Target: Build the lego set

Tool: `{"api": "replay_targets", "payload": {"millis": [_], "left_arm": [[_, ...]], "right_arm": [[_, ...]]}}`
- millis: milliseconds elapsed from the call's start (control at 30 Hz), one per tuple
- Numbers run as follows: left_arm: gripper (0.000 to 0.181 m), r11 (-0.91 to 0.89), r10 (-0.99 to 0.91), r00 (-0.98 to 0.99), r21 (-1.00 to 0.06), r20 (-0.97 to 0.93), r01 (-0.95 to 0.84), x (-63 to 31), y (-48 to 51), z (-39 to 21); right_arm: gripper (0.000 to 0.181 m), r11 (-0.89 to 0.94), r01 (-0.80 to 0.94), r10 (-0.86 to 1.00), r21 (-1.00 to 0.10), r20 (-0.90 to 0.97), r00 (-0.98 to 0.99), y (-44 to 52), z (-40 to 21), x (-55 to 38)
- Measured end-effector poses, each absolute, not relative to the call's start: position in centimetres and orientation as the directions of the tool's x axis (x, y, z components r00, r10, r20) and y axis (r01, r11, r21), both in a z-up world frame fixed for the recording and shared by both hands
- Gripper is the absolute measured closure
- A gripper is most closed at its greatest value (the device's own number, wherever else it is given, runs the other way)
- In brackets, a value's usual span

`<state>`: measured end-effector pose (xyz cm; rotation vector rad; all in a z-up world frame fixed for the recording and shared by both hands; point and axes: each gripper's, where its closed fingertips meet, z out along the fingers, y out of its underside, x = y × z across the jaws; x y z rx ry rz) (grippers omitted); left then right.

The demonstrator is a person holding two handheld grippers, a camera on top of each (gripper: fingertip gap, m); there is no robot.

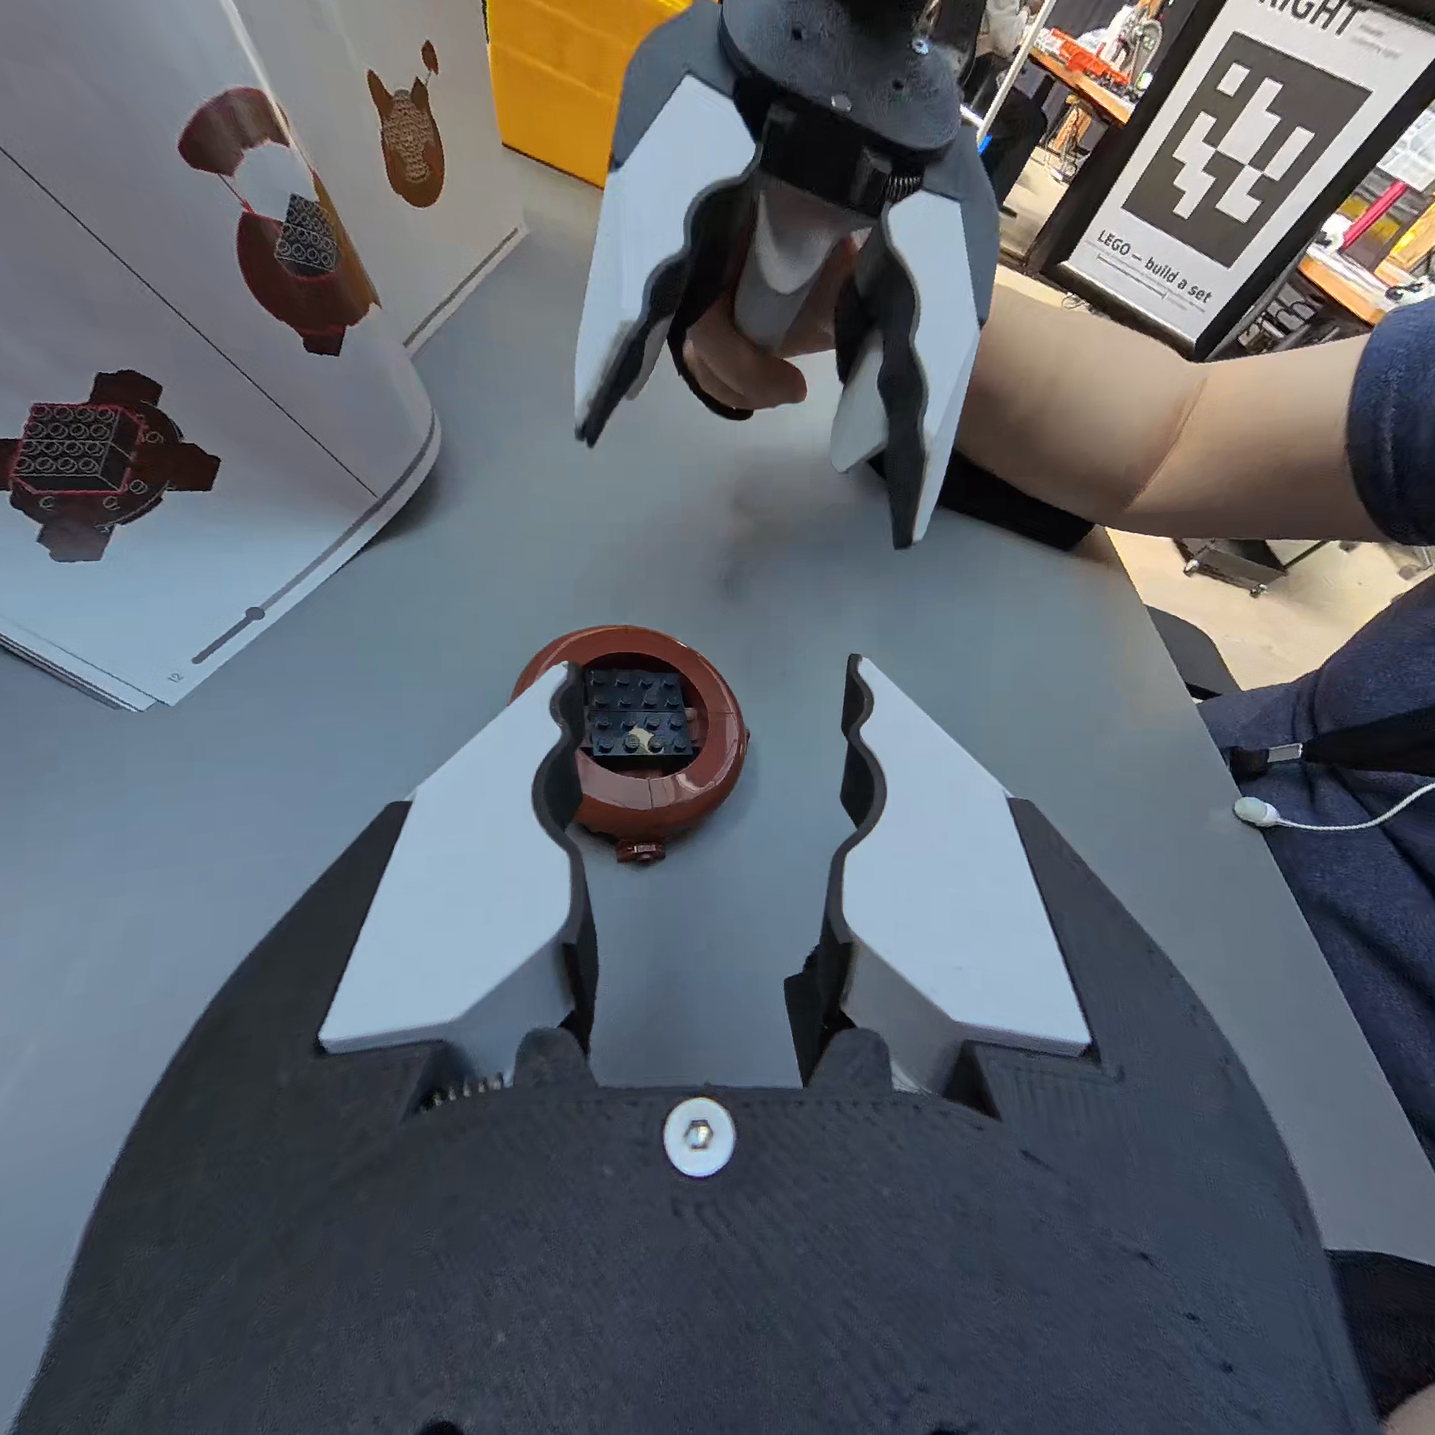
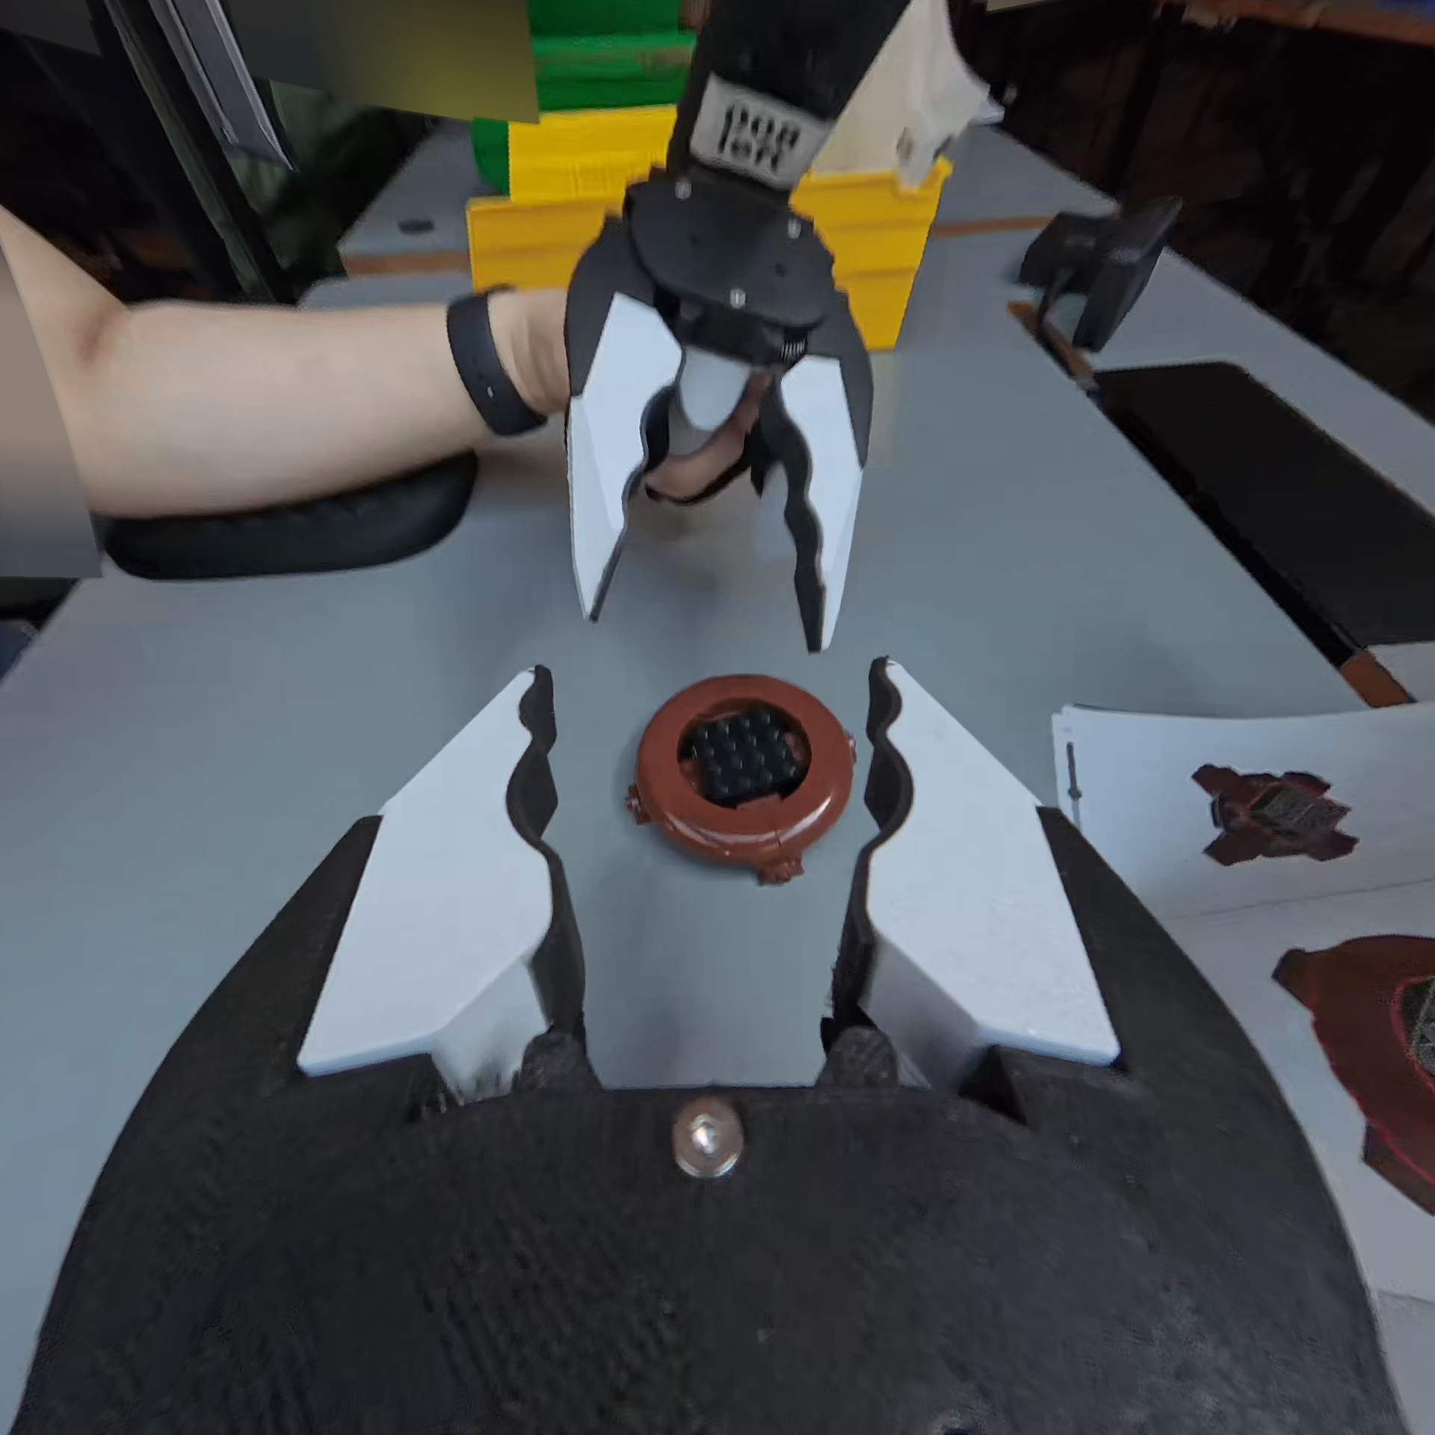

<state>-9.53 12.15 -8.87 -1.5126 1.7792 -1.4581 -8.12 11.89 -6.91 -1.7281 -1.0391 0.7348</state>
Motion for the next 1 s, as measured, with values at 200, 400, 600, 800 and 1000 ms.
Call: {"api": "replay_targets", "payload": {"millis": [200, 400, 600, 800, 1000], "left_arm": [[0.098, -0.079, -0.920, -0.278, -0.824, 0.277, -0.561, -9.3, 12.9, -11.4], [0.107, 0.030, -0.941, -0.278, -0.771, 0.193, -0.636, -9.7, 12.5, -12.9], [0.110, 0.054, -0.944, -0.282, -0.765, 0.170, -0.642, -9.5, 12.3, -12.4], [0.115, 0.064, -0.941, -0.288, -0.737, 0.181, -0.672, -10.0, 12.0, -12.6], [0.117, 0.066, -0.942, -0.282, -0.728, 0.180, -0.683, -10.1, 12.1, -12.8]], "right_arm": [[0.104, -0.229, 0.425, 0.842, -0.876, 0.041, 0.538, 12.7, -11.6, -8.1], [0.113, -0.280, 0.385, 0.860, -0.879, -0.051, 0.507, 12.3, -12.3, -8.4], [0.111, -0.344, 0.389, 0.847, -0.855, -0.104, 0.521, 12.4, -13.0, -8.2], [0.111, -0.358, 0.389, 0.843, -0.849, -0.114, 0.526, 12.4, -13.1, -8.1], [0.105, -0.322, 0.387, 0.864, -0.864, -0.100, 0.494, 11.8, -12.6, -8.1]]}}
